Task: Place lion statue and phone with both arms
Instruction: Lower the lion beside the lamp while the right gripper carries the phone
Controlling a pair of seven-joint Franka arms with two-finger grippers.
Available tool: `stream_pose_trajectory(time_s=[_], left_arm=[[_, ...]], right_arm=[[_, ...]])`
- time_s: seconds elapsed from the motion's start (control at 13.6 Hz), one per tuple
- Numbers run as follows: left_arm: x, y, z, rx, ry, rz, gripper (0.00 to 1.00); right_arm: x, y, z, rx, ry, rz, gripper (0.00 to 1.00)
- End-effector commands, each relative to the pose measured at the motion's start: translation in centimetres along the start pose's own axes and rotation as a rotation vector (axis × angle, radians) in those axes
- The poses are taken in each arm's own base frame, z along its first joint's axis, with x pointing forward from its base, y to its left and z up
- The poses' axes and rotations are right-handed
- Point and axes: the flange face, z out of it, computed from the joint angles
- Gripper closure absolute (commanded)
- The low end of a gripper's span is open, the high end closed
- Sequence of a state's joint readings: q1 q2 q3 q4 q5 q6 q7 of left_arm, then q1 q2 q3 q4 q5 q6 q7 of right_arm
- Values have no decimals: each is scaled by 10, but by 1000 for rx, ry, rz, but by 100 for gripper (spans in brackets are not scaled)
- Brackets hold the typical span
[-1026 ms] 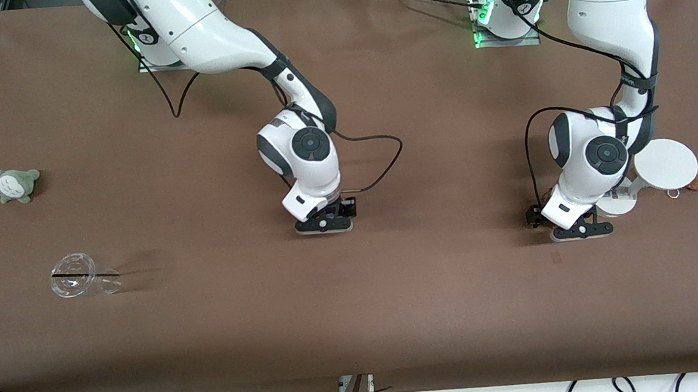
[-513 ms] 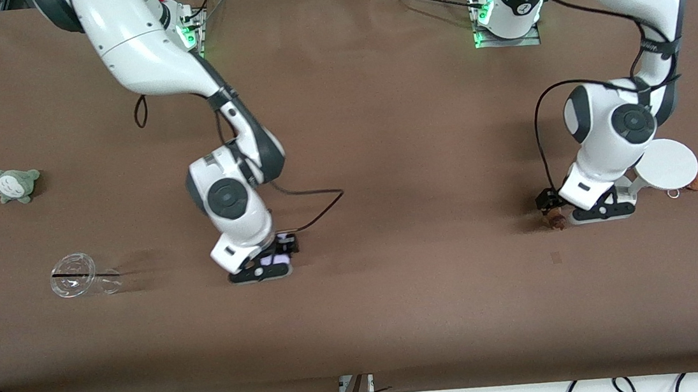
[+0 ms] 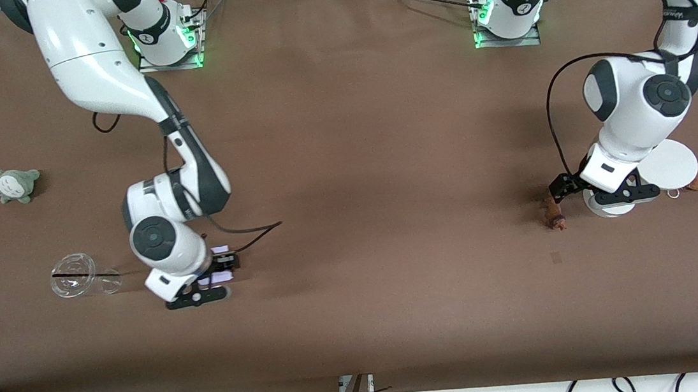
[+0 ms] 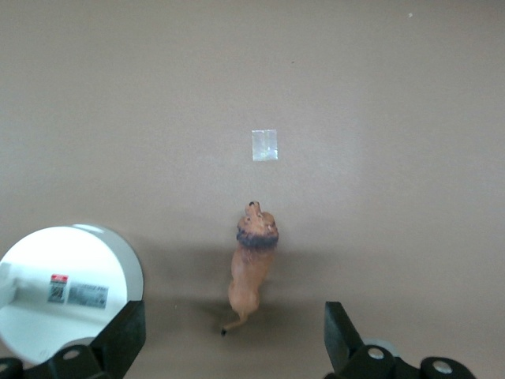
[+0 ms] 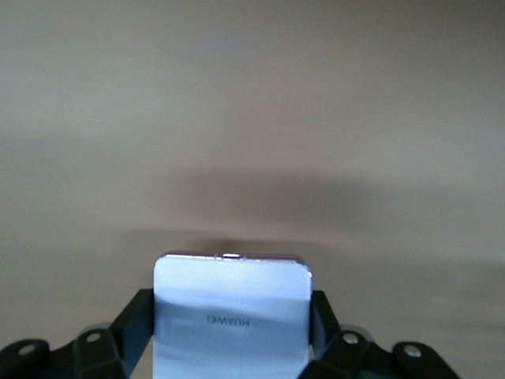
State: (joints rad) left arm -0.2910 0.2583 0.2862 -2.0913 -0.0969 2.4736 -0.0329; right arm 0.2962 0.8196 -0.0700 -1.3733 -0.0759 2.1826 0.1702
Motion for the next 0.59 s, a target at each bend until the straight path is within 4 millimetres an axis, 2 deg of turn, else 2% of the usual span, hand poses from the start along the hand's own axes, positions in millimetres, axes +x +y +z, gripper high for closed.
stream_pose_trajectory(time_s=[0.0, 0.15, 0.37, 0.51], left_arm=[[15, -7, -45, -30, -34, -5, 0], [31, -9, -79, -36, -83, -8, 0], [53, -10, -147, 4, -117, 26, 0], [58, -7, -188, 18, -121, 40, 0]], right_arm=[[-10, 32, -2, -14, -24, 18, 64], [-11, 48, 4, -20, -27, 39, 64], [-8, 89, 13, -23, -16, 54, 64], [-7, 107, 16, -19, -6, 37, 64]])
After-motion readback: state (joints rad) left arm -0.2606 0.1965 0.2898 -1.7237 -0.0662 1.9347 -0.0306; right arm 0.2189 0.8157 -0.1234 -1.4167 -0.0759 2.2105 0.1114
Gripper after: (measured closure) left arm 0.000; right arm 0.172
